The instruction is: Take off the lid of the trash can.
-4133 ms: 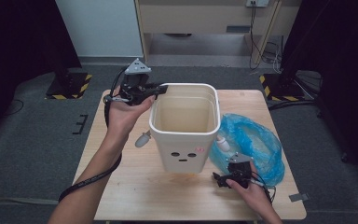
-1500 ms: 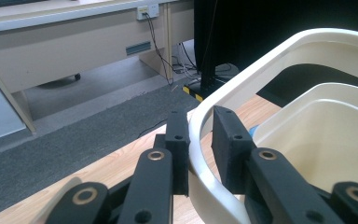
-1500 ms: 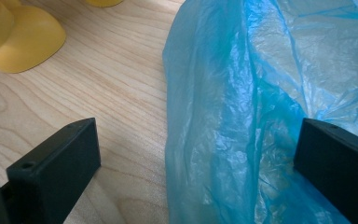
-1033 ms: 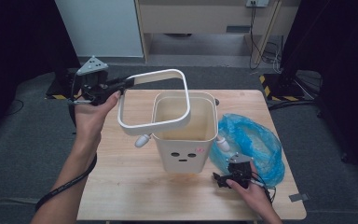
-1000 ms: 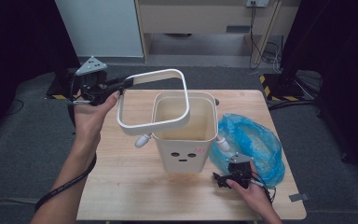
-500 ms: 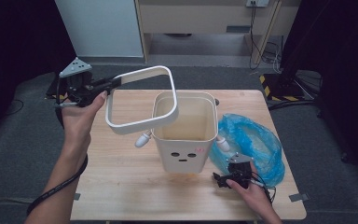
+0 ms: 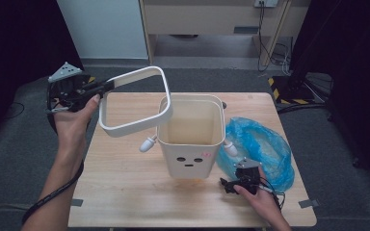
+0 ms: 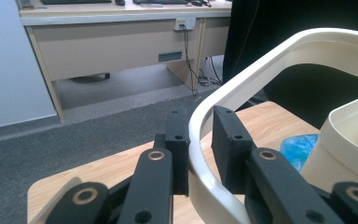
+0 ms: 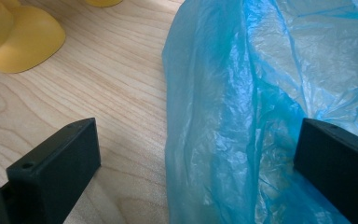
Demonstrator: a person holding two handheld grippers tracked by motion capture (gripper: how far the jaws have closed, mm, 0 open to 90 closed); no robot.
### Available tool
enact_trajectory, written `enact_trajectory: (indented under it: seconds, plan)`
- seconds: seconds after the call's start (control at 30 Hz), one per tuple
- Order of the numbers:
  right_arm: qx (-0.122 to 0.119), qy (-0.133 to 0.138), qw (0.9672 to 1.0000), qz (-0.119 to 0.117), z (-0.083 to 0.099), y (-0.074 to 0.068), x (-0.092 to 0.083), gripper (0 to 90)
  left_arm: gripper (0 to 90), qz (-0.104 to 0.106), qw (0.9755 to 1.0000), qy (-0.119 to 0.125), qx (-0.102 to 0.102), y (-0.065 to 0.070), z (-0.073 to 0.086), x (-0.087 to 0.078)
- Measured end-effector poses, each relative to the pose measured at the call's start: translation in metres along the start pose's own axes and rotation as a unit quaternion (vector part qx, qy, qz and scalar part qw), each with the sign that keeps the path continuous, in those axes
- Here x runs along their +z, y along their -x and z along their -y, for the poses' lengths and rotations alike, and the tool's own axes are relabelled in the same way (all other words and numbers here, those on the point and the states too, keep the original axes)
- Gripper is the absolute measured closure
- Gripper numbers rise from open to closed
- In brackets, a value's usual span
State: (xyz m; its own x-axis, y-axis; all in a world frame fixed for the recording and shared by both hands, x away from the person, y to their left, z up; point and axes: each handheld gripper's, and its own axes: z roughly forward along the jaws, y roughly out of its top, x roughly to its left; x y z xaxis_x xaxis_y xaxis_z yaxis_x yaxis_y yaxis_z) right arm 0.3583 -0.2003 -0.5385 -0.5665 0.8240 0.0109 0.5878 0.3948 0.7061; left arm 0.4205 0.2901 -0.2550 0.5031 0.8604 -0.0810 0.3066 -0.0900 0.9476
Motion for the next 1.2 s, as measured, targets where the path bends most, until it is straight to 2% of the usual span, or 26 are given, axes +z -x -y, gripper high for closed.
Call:
enact_trajectory:
  seconds: [0.23, 0.6, 0.93, 1.2]
  plan:
    - [0.0, 0.0, 1.0, 0.0, 0.0, 0.0, 0.0, 0.4, 76.5, -0.01, 0.9999, -0.001, -0.003, -0.008, 0.005, -0.004]
    - [0.0, 0.0, 1.0, 0.001, 0.0, 0.0, 0.0, 0.4, 76.5, -0.019, 0.9996, -0.003, -0.023, -0.023, 0.016, -0.01]
    - [0.0, 0.0, 1.0, 0.001, 0.0, 0.0, 0.0, 0.4, 76.5, -0.031, 0.9991, 0.0, -0.029, -0.034, 0.024, -0.016]
    - [0.0, 0.0, 1.0, 0.001, 0.0, 0.0, 0.0, 0.4, 76.5, -0.052, 0.998, -0.003, -0.037, -0.05, 0.041, -0.022]
